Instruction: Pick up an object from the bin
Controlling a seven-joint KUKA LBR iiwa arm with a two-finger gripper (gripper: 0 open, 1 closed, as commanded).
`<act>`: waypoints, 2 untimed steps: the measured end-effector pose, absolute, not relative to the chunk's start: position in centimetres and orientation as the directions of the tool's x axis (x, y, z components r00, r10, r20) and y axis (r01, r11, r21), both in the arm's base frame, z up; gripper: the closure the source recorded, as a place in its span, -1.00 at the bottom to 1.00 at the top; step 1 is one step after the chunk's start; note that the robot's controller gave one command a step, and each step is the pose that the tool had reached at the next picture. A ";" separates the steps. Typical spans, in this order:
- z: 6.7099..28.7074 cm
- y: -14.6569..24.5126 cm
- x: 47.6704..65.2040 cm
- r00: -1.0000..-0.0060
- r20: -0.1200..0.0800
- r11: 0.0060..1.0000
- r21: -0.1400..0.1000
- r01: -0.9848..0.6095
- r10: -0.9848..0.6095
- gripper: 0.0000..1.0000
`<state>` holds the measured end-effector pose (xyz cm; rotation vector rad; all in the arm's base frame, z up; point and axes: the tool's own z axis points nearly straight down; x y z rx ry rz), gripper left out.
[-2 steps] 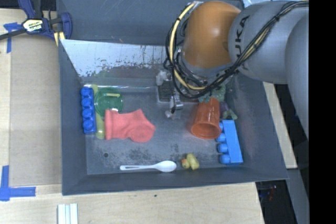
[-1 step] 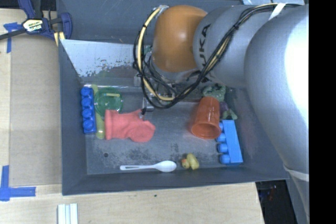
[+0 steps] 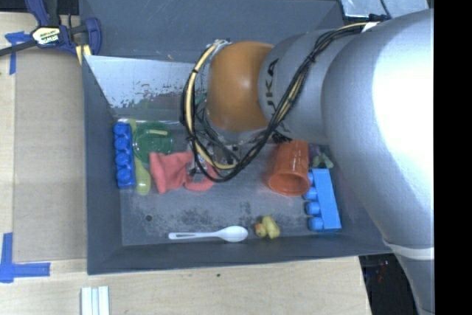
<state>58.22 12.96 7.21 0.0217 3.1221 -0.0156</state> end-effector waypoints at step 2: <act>13.1 13.1 57.7 -0.999 -0.014 0.999 -0.012 -0.037 -0.037 1.00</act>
Offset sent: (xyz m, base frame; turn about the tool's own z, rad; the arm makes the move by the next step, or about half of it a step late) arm -0.0111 0.0057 0.1902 -0.1598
